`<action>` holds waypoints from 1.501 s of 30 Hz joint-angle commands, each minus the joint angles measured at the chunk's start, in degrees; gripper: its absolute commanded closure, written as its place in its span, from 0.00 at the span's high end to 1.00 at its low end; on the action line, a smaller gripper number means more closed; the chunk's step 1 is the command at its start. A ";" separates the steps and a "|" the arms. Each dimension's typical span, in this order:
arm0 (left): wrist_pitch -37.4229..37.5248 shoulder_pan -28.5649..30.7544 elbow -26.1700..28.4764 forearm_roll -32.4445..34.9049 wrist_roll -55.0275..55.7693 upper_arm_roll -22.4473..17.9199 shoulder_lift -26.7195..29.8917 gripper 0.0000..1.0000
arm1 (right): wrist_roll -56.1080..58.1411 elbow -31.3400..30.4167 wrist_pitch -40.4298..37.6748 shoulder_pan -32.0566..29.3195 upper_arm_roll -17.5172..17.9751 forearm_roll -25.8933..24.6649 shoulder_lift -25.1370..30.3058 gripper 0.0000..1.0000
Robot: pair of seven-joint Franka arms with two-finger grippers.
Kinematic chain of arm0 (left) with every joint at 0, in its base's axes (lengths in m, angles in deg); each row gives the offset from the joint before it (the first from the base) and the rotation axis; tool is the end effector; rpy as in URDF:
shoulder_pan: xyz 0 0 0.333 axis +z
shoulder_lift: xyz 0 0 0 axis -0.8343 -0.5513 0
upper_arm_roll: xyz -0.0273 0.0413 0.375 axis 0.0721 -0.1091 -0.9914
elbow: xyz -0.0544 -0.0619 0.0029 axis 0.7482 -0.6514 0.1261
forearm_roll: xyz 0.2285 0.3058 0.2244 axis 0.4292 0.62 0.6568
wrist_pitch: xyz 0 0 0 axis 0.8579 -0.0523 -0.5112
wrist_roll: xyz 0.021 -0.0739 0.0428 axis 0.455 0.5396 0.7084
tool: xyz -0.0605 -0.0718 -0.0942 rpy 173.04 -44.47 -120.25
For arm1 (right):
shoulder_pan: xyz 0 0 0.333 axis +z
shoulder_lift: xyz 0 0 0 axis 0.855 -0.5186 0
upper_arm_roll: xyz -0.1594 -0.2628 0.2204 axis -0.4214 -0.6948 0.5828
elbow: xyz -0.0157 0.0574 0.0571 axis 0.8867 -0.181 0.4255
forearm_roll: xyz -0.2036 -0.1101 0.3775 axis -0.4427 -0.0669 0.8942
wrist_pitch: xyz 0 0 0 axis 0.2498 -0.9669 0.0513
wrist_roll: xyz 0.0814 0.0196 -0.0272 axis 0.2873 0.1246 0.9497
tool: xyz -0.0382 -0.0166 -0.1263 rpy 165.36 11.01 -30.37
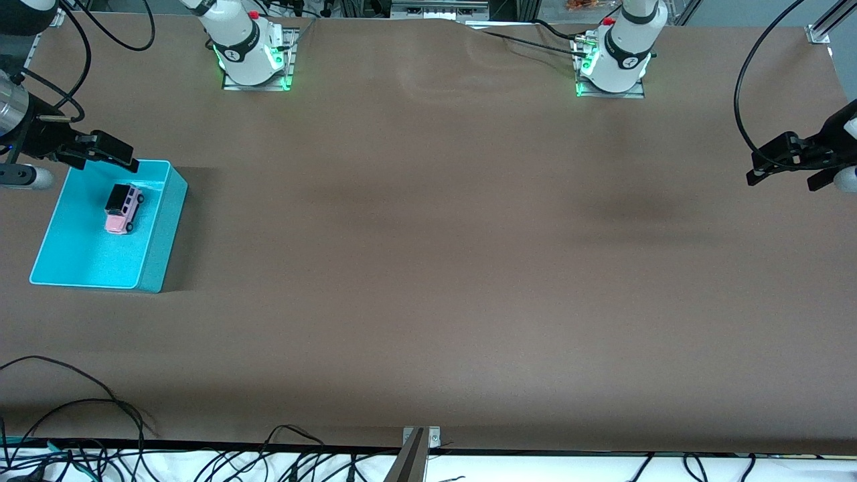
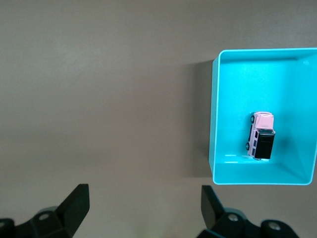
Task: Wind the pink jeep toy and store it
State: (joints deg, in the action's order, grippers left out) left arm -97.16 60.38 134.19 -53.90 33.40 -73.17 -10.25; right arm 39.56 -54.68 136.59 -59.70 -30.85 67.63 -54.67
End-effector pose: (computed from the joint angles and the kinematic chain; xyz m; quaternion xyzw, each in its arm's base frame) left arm 0.6261 0.0229 0.6553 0.9994 -0.0310 0.0107 0.0138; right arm 0.6046 0.0030 0.6084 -0.9987 0.0331 0.0347 0.0196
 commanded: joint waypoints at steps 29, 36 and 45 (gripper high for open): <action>1.31 0.12 -2.31 0.27 -0.02 0.30 -0.95 1.00 | 2.18 3.45 0.16 0.15 2.36 -4.38 -1.00 1.00; 1.31 0.20 -2.31 -0.43 0.25 0.21 -0.95 1.00 | 2.18 3.62 0.07 0.15 2.36 -4.29 -1.00 1.00; 1.31 0.29 -2.31 -0.52 -0.10 0.13 -0.86 1.00 | 2.27 3.62 0.07 0.06 2.27 -4.29 -1.35 1.00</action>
State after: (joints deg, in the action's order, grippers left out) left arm -97.16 60.39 134.01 -53.92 33.40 -73.01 -10.25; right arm 41.27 -52.85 137.50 -59.46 -28.82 63.87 -54.87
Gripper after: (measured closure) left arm 0.000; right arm 0.000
